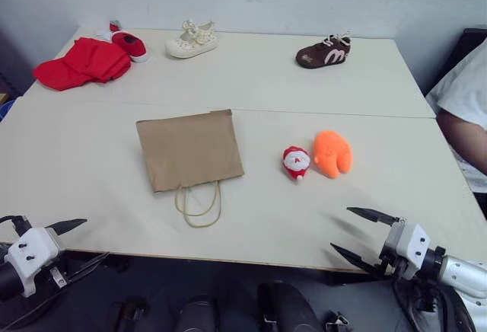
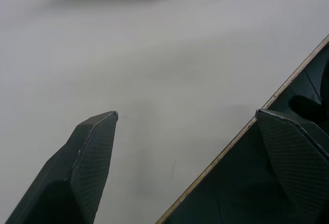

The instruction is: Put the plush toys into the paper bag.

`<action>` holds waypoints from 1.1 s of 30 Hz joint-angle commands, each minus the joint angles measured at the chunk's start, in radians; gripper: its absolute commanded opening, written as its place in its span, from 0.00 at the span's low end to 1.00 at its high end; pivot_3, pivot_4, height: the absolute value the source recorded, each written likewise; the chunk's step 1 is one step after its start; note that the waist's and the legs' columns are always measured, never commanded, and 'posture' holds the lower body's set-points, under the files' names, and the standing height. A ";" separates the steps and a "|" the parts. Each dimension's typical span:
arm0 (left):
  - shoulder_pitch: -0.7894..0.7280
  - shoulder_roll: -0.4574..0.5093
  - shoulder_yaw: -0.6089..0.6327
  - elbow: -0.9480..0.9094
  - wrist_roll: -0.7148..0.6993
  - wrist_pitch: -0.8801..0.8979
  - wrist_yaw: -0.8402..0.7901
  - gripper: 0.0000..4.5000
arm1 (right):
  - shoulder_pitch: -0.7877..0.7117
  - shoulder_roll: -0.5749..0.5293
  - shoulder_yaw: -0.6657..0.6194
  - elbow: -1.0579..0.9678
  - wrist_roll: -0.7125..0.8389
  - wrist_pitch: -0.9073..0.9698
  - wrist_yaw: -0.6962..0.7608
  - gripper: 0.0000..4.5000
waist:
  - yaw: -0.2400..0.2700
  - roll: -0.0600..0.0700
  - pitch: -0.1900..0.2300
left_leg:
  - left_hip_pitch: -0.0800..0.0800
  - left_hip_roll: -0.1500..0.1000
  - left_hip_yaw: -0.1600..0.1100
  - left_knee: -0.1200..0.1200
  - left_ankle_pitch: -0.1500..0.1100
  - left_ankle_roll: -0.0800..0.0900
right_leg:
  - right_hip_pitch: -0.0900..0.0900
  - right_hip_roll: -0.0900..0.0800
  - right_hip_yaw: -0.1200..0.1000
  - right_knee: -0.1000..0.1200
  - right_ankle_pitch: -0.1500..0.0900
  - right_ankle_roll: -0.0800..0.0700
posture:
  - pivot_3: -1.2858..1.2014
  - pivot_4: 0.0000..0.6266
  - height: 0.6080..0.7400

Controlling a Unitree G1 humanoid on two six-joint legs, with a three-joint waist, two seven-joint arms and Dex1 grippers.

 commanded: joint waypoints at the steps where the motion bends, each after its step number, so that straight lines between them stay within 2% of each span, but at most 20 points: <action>1: -0.004 0.000 0.016 -0.003 -0.009 -0.002 0.009 1.00 | -0.014 -0.005 0.007 -0.004 0.008 -0.021 0.002 1.00 | 0.000 0.000 0.000 | 0.000 0.000 0.000 0.000 0.000 0.000 | 0.000 0.000 0.000 0.000 0.000 0.000 | 0.52 0.24 1.00; 4: -0.031 0.019 0.005 -0.038 -0.078 0.087 -0.020 1.00 | -0.014 0.010 0.023 -0.040 0.039 0.001 0.005 1.00 | 0.001 0.000 0.000 | 0.000 0.000 0.000 0.000 0.000 0.000 | 0.000 0.000 0.000 0.000 0.000 0.000 | 0.52 0.24 1.00; 8: -0.074 0.058 -0.030 -0.180 -0.237 0.329 -0.042 1.00 | -0.014 0.034 0.053 -0.164 0.177 0.132 -0.010 1.00 | 0.002 0.000 0.000 | 0.000 0.000 -0.001 0.000 0.000 0.000 | 0.000 0.000 -0.001 0.000 0.000 0.000 | 0.52 0.24 1.00; 10: -0.148 0.096 -0.085 -0.242 -0.247 0.392 -0.031 1.00 | -0.046 0.058 0.075 -0.231 0.199 0.160 -0.045 1.00 | 0.003 0.000 0.000 | 0.000 0.000 -0.001 0.000 0.000 0.000 | 0.001 -0.001 -0.001 0.001 0.000 0.000 | 0.52 0.24 1.00; 17: -0.485 0.144 -0.333 -0.162 -0.051 0.275 -0.031 1.00 | -0.114 0.120 0.157 -0.323 0.142 0.196 -0.141 1.00 | 0.002 0.002 0.000 | -0.001 0.000 -0.002 0.000 0.001 -0.003 | 0.000 0.000 -0.002 0.001 0.000 0.000 | 0.52 0.24 1.00; 21: -0.623 0.113 -0.482 -0.033 0.052 0.153 -0.068 1.00 | -0.126 0.132 0.169 -0.308 0.110 0.183 -0.166 1.00 | -0.003 0.002 0.000 | -0.001 0.000 0.000 0.000 0.003 -0.006 | -0.001 0.001 -0.001 0.001 0.000 0.000 | 0.52 0.24 1.00; 24: -0.690 0.080 -0.548 0.020 0.079 0.096 -0.090 1.00 | -0.126 0.135 0.162 -0.303 0.101 0.180 -0.181 1.00 | 0.001 0.002 0.000 | -0.001 0.000 0.000 0.001 0.003 -0.006 | -0.001 0.001 -0.001 0.001 0.000 0.000 | 0.52 0.24 1.00; 27: -0.753 0.040 -0.600 0.072 0.104 0.040 -0.097 0.87 | -0.119 0.138 0.156 -0.304 0.097 0.178 -0.194 1.00 | 0.001 0.001 0.000 | -0.002 0.000 0.000 0.001 0.003 -0.006 | -0.001 0.001 -0.001 0.001 0.000 0.000 | 0.52 0.24 1.00; 33: -0.832 -0.043 -0.645 0.086 0.041 0.062 -0.141 0.44 | -0.086 0.132 0.155 -0.303 0.082 0.167 -0.198 1.00 | 0.003 0.001 0.000 | -0.002 0.000 0.000 0.002 0.003 -0.006 | -0.001 0.001 -0.001 0.002 0.000 0.001 | 0.52 0.24 1.00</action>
